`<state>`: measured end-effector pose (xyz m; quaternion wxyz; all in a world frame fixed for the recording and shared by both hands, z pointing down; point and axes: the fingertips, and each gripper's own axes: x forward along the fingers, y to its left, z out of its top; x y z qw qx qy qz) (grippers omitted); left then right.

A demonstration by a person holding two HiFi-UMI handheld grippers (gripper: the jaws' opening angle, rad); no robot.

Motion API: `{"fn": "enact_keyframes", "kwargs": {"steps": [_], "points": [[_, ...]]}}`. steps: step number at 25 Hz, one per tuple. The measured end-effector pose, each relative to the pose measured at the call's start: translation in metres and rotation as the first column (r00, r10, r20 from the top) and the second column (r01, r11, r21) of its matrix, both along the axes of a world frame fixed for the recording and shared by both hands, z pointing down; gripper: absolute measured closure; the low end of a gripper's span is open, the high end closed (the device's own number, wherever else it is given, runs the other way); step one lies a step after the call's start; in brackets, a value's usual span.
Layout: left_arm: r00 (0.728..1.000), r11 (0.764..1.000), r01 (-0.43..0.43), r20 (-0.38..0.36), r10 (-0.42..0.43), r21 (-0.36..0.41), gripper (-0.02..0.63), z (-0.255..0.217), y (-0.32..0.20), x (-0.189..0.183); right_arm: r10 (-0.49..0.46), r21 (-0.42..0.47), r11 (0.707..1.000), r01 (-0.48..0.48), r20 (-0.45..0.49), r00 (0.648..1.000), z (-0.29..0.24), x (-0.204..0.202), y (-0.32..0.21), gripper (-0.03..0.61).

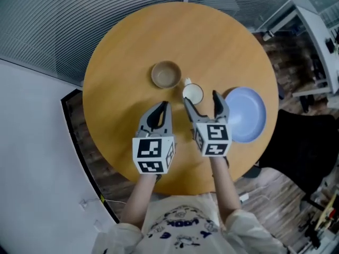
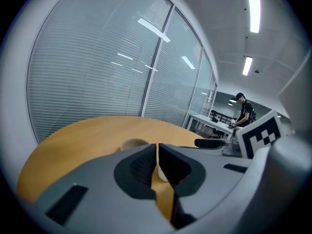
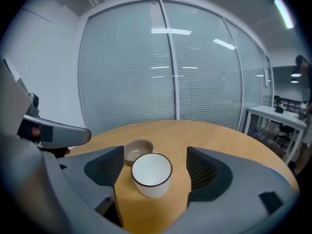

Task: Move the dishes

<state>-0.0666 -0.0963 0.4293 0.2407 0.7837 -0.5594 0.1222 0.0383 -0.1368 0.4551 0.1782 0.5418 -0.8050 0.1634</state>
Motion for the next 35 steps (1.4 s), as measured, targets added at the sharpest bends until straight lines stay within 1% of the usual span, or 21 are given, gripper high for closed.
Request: {"fn": "enact_keyframes", "kwargs": {"steps": [7, 12, 18, 22, 26, 30, 35], "points": [[0.999, 0.999, 0.029, -0.025, -0.03, -0.042, 0.598, 0.022, 0.016, -0.03, 0.025, -0.029, 0.999, -0.027, -0.047, 0.999, 0.031, -0.016, -0.006, 0.192], [0.998, 0.996, 0.049, -0.032, -0.052, -0.071, 0.598, 0.036, 0.023, -0.046, 0.06, -0.047, 0.997, -0.065, -0.094, 0.994, 0.054, -0.012, -0.009, 0.19], [0.997, 0.994, 0.059, -0.04, -0.063, -0.094, 0.598, 0.047, 0.021, -0.06, 0.077, -0.069, 0.994, -0.082, -0.074, 0.994, 0.065, -0.019, -0.018, 0.192], [0.997, 0.993, 0.058, -0.044, -0.062, -0.105, 0.598, 0.054, 0.02, -0.063, 0.087, -0.066, 0.994, -0.091, -0.06, 0.994, 0.069, -0.017, -0.02, 0.193], [0.997, 0.991, 0.055, -0.044, -0.06, -0.12, 0.598, 0.059, 0.02, -0.061, 0.103, -0.03, 0.994, -0.105, -0.045, 0.994, 0.067, -0.016, -0.023, 0.193], [0.998, 0.991, 0.053, -0.04, -0.058, -0.12, 0.598, 0.061, 0.022, -0.061, 0.101, -0.016, 0.995, -0.102, -0.051, 0.994, 0.067, -0.015, -0.021, 0.195], [0.999, 0.992, 0.037, -0.036, -0.041, -0.121, 0.598, 0.062, 0.023, -0.051, 0.101, -0.013, 0.995, -0.102, -0.056, 0.993, 0.067, -0.012, -0.02, 0.195]]}}
